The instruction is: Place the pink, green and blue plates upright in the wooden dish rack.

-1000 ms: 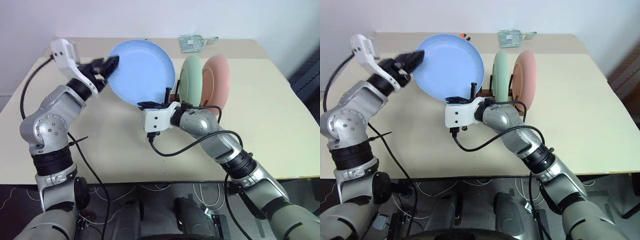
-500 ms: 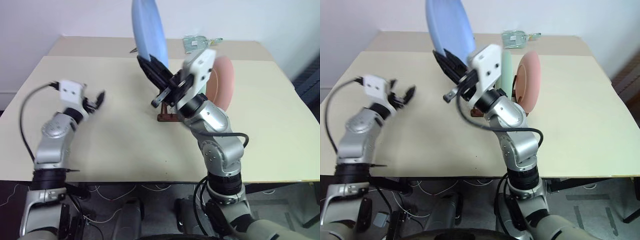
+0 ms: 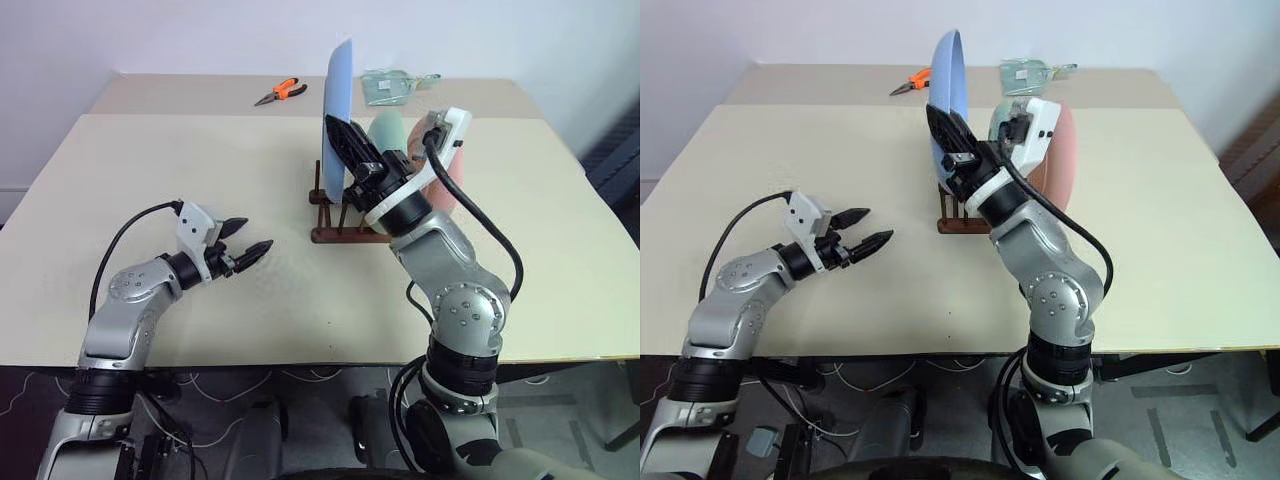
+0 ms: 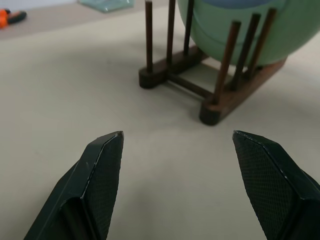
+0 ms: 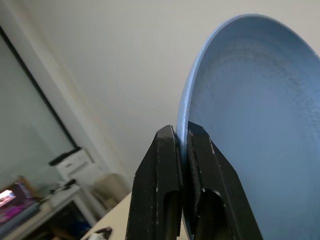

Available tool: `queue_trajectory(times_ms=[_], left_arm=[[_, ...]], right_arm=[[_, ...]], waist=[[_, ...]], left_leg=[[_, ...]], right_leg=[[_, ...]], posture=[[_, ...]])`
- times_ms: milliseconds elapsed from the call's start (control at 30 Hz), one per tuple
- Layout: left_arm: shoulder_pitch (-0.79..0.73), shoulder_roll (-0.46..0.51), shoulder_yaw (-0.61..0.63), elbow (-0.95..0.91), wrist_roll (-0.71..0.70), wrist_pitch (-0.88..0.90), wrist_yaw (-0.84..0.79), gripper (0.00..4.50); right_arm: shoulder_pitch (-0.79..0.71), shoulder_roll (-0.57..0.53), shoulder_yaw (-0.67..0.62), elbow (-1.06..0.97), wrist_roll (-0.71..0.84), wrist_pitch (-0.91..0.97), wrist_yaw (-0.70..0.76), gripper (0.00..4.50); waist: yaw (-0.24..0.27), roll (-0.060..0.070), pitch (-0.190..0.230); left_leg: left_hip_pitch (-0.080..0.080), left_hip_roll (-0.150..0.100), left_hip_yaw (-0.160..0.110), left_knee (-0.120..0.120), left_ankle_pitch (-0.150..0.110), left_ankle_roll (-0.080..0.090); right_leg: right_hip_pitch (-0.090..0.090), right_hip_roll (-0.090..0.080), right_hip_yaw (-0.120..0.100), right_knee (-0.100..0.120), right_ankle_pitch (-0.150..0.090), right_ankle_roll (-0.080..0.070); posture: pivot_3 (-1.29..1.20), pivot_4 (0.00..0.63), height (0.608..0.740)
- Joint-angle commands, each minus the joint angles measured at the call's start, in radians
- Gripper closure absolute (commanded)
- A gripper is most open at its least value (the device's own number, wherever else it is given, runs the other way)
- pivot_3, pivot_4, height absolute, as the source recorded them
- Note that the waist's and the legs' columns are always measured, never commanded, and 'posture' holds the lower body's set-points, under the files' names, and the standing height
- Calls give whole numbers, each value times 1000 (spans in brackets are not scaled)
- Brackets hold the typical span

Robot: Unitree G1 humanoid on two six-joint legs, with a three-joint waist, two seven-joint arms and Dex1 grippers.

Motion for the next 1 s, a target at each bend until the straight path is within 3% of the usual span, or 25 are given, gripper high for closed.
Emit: queue_trajectory(times_ms=[33, 433, 533, 733, 967, 1000], left_arm=[[15, 7, 2, -54, 2, 8, -4, 950], [34, 13, -20, -113, -24, 69, -55, 950], [33, 6, -24, -109, -13, 66, -51, 872], [39, 5, -30, -106, -4, 58, -53, 872], [33, 0, -32, -91, 10, 44, -52, 872], [19, 2, -26, -62, 25, 24, -44, 872]], right_arm=[[-17, -14, -8, -18, 63, 2, 3, 4500], [-69, -71, -86, 159, 140, 28, -62, 4500], [-81, -97, -78, 178, 129, 28, -62, 3598], [-117, -186, -10, 149, 18, -20, -25, 573], [-180, -345, 50, 50, -105, -69, 63, 573], [-187, -417, 20, 6, -124, -79, 89, 573]], waist=[[0, 0, 0], [0, 0, 0], [0, 1, 1], [0, 1, 1], [3, 1, 1], [5, 2, 1]], left_leg=[[0, 0, 0, 0, 0, 0], [0, 0, 0, 0, 0, 0], [0, 0, 0, 0, 0, 0], [0, 0, 0, 0, 0, 0], [-1, 0, 0, 0, 0, 0], [-1, 0, 0, 0, 0, 0]], right_leg=[[0, 0, 0, 0, 0, 0], [0, 0, 0, -1, 0, 0], [0, 0, 0, -1, 0, 0], [0, 0, 0, -1, 0, 0], [0, 1, 0, -2, 0, 0], [0, 1, 0, -2, 0, 0]], posture=[[0, 150, 732], [0, 150, 732], [0, 150, 732], [0, 150, 732], [0, 150, 732], [0, 150, 732]])
